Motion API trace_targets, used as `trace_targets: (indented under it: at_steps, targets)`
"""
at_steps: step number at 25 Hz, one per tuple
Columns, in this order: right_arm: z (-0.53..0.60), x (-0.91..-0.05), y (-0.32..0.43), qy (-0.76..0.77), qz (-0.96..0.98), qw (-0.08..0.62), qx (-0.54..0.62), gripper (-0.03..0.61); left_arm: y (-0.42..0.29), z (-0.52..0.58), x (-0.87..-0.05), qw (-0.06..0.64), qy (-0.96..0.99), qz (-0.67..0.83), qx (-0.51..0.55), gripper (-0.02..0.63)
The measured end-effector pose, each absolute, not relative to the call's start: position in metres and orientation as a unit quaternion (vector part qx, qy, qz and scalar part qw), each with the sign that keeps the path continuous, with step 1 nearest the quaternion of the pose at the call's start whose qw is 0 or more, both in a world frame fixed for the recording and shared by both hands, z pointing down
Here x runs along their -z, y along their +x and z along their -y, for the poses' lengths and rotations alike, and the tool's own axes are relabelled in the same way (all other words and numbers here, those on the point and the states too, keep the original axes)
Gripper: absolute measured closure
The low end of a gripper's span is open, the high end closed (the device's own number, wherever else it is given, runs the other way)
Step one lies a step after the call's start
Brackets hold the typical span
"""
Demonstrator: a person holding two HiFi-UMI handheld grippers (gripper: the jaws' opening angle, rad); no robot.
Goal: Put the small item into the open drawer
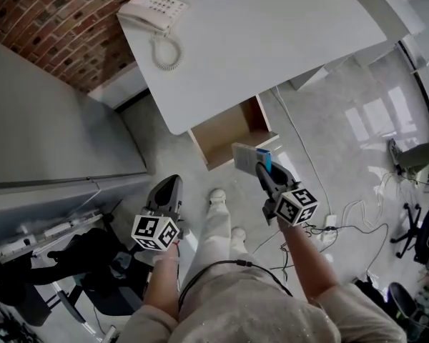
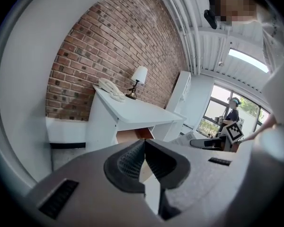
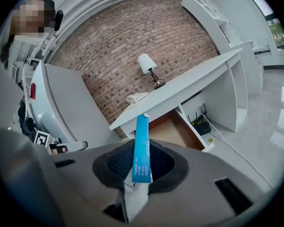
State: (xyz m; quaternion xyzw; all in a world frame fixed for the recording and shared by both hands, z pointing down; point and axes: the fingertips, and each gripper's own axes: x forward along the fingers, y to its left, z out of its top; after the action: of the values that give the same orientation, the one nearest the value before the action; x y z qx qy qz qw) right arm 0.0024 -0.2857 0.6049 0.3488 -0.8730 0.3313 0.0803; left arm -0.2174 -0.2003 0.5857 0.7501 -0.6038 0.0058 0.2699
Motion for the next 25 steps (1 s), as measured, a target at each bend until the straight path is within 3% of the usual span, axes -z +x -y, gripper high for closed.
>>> trace_targets:
  at_steps: [15,25]
  targets:
    - [0.319,-0.665,-0.046,0.299,0.9,0.205,-0.243,0.502,-0.222,0.232,-0.624,0.297,0.747,0.594,-0.003,0.607]
    - [0.319,-0.716,-0.093,0.198,0.915,0.332,-0.116,0.5,-0.232,0.249,-0.639,0.301,0.747,0.593,0.001,0.607]
